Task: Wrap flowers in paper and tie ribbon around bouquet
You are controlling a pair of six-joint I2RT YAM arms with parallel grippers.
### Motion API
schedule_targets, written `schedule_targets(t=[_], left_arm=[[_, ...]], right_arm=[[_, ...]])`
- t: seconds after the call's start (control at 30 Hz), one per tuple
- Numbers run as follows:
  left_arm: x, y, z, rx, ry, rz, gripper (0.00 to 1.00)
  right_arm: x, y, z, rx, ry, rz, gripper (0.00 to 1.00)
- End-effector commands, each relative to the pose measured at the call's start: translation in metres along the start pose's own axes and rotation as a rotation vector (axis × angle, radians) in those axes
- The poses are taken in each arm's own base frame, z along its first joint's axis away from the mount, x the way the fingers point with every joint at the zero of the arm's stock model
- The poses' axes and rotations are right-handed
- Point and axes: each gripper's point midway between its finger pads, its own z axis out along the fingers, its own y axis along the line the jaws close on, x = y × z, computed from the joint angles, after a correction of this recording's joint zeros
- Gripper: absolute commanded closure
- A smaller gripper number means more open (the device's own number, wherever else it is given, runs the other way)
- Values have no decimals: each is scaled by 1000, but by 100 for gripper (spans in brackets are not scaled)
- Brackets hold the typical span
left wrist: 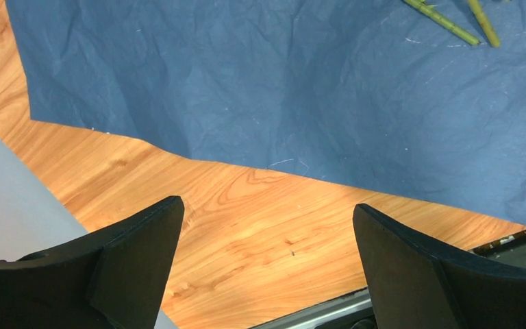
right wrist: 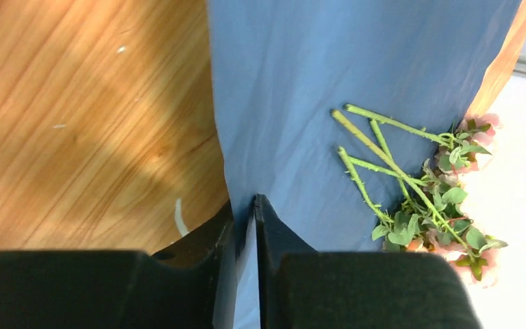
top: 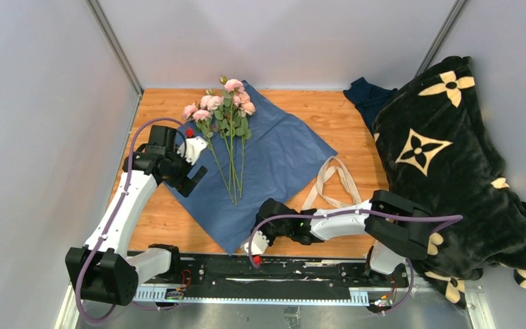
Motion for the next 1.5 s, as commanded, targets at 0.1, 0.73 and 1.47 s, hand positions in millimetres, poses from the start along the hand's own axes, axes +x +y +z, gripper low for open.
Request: schedule_targets(t=[0.1,0.73,1.47], left_arm=[[-16,-10,-8,84,-71,53,0],[-74,-36,28,454,-195,211,0],[-47,-65,109,536,-39,41,100]], right_arm=[[-20,-29,-8,6,-104,365,100],[83,-57,2,-90,-343,1721,100],[92,-53,-26,-158,-215,1824,57]])
